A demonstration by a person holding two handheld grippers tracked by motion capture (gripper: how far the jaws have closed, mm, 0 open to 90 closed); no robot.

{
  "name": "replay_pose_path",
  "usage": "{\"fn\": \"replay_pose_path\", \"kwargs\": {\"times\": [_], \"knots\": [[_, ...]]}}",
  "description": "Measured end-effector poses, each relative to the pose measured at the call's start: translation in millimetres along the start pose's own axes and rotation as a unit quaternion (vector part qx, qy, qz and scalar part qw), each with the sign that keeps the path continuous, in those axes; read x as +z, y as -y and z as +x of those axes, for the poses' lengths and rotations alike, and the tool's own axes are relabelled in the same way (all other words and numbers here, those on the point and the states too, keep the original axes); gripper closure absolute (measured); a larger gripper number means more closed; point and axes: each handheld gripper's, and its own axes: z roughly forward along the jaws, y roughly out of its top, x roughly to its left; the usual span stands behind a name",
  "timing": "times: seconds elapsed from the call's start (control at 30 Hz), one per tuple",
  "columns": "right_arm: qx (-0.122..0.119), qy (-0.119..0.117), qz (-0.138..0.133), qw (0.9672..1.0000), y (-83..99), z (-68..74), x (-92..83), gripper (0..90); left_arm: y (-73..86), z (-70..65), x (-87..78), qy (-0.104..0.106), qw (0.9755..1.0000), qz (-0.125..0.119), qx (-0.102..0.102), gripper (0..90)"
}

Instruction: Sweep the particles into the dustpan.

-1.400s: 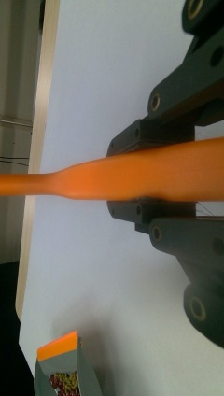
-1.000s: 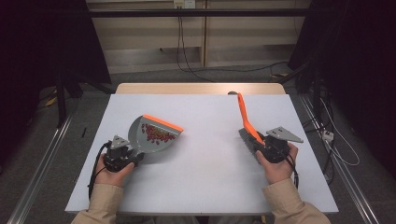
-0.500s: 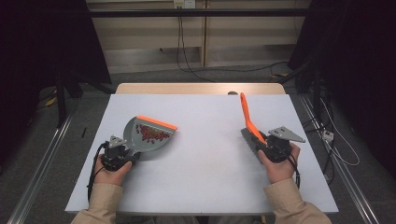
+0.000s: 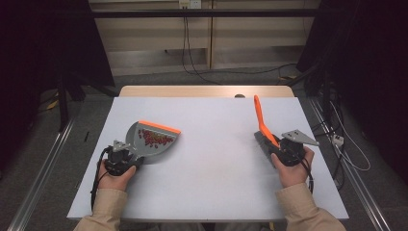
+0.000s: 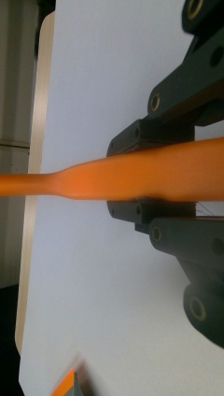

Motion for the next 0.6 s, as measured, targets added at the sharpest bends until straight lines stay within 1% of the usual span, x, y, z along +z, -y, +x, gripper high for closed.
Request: {"fn": "replay_pose_path", "kwargs": {"times": [0.13,0.37,0.6], "knots": [[0.001,0.004,0.001,1.0000,1.0,-4.5,-0.2,70.9,-0.2,0.0,1.3,-0.003,1.0000,0.002,-0.006,62.9],[0.002,0.011,0.001,0.9999,2.2,-9.7,1.1,70.9,-0.1,-1.2,1.2,-0.007,0.9999,0.004,-0.008,62.7],[0.003,0.030,0.006,0.9995,3.4,-16.4,4.3,70.9,0.6,-2.2,0.6,-0.012,0.9999,0.003,-0.010,62.6]]}}
